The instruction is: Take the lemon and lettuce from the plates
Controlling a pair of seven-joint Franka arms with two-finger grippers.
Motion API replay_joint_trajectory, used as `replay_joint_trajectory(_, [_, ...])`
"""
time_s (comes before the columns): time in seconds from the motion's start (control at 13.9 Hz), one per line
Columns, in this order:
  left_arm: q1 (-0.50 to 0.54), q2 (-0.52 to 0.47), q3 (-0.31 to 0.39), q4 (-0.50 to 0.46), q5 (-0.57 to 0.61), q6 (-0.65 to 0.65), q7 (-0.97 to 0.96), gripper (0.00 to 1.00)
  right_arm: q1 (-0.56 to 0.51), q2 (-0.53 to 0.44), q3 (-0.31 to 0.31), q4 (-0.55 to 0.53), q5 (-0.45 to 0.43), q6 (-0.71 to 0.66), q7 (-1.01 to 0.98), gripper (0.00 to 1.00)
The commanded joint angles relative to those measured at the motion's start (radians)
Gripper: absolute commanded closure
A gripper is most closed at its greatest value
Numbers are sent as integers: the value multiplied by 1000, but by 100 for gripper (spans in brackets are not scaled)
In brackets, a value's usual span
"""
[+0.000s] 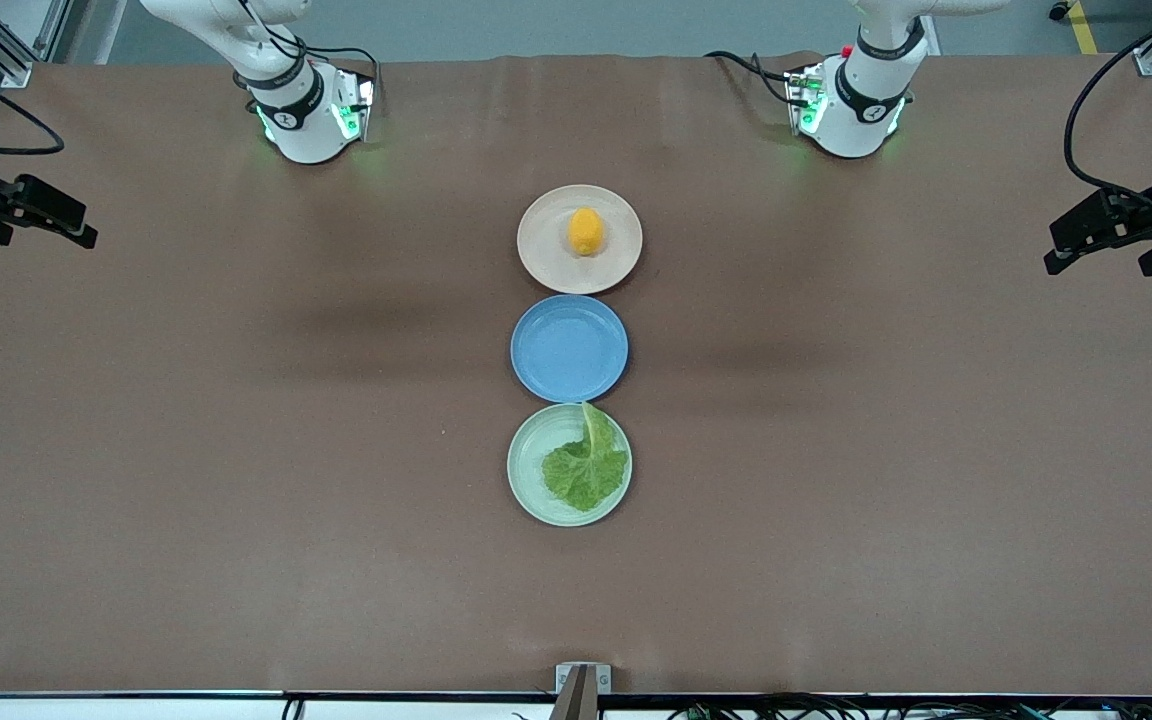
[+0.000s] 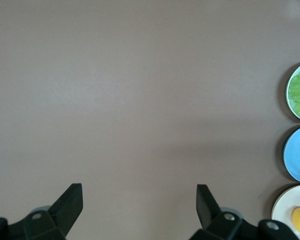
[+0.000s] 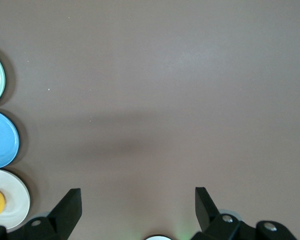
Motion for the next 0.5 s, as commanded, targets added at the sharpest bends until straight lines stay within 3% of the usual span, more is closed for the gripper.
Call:
replay_joint_trajectory(0.0, [-4, -5, 5, 7, -2, -5, -5, 0, -3, -20, 6, -25, 18, 17, 15, 0])
replay_joint_trajectory(0.43, [-10, 8, 4, 7, -13, -11, -28, 0, 16, -20, -3, -26, 18, 15, 15, 0])
